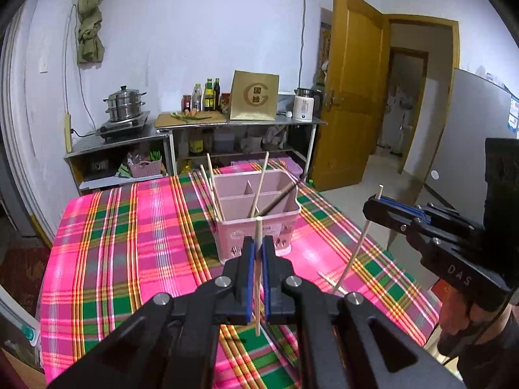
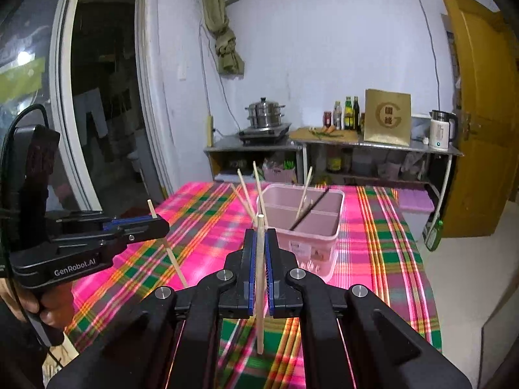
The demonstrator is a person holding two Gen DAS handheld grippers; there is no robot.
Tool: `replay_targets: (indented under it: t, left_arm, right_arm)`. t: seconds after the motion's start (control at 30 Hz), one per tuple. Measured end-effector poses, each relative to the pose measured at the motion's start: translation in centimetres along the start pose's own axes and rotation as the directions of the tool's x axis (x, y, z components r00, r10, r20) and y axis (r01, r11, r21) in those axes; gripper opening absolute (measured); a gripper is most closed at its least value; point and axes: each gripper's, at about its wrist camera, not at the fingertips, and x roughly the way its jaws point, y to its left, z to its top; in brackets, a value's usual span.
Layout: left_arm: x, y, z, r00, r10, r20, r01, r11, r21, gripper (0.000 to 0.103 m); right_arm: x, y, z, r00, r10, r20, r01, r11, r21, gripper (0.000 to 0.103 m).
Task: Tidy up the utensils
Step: 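Carry the left tool's chopstick over the basket while the right tool brings its chopstick there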
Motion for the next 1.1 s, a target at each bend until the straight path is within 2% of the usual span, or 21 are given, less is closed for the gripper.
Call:
replay_targets:
  t: [0.63, 0.9, 1.1]
  left_arm:
    - [3.5, 1.8, 8.5, 0.991, 0.025, 0.134, -0.025, 1.0, 0.005, 0.005]
    - [5.4, 1.9, 10.4, 0.987, 0.023, 0.161, -0.028, 0.999, 0.031, 0.005]
    - [7.2, 2.4, 10.3, 0.987, 0.023, 0.161, -0.029, 0.999, 0.035, 0.005]
  right_arm:
    - [4.3, -2.4, 7.4, 0.99, -0.02, 0.141, 0.014, 0.999, 0.046, 0.005]
    - [6.8, -3.0, 9.6, 0.982, -0.028, 0.184, 0.018, 0.998, 0.06, 0.005]
    - [9.5, -3.3, 9.1, 0.985, -0.033, 0.171, 0.022, 0.998, 0.066, 0.005]
